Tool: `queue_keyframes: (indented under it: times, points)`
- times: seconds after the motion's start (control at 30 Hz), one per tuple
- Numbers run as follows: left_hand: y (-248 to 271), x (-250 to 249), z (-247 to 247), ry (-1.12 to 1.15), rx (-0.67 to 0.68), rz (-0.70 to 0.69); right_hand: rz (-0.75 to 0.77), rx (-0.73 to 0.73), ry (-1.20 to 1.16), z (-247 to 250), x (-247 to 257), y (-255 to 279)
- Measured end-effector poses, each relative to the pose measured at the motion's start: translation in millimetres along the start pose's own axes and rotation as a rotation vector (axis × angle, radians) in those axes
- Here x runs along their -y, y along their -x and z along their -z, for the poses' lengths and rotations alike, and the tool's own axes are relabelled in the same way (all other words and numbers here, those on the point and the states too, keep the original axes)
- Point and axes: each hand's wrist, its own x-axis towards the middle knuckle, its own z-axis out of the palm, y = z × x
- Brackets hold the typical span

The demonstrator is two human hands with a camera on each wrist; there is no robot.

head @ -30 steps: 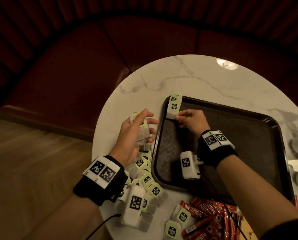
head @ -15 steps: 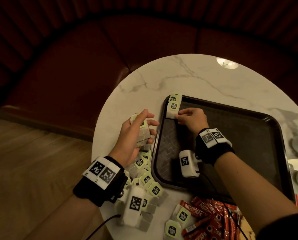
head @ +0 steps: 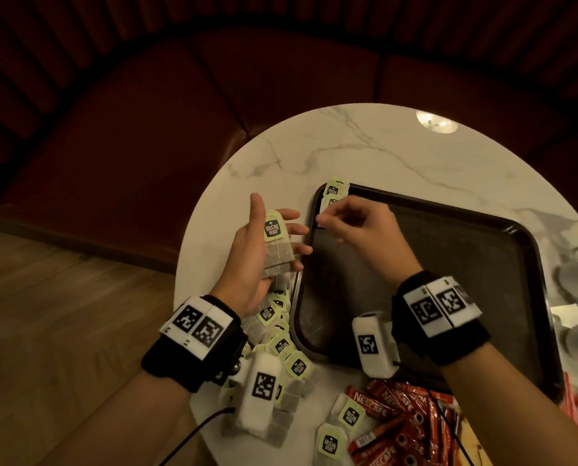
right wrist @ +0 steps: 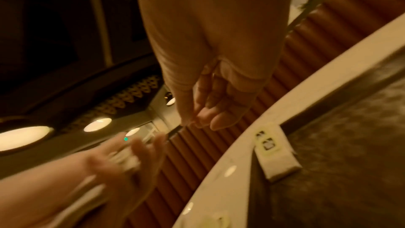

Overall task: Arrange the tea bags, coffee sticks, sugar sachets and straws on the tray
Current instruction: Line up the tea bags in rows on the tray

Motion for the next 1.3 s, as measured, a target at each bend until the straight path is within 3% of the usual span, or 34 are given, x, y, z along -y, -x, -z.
queue_keyframes:
  times: [0.17,0.67,0.97,1.3]
  points:
    - [1,-1,-5,-0.065,-0.008,-0.005,0.066,0.136,0.003,-9,24,22]
    - [3,-1,-4,-0.009,0.120,-0.022,0.051,0.073,-0.254,-6,33,22]
    - [2,4,-1,-0.238,0.122,-0.265,0.196,-0.032,-0.113,22,47,30]
    - [4,3,-5,-0.230,0.142,-0.283,0.136,0.062,-0.163,25,32,37]
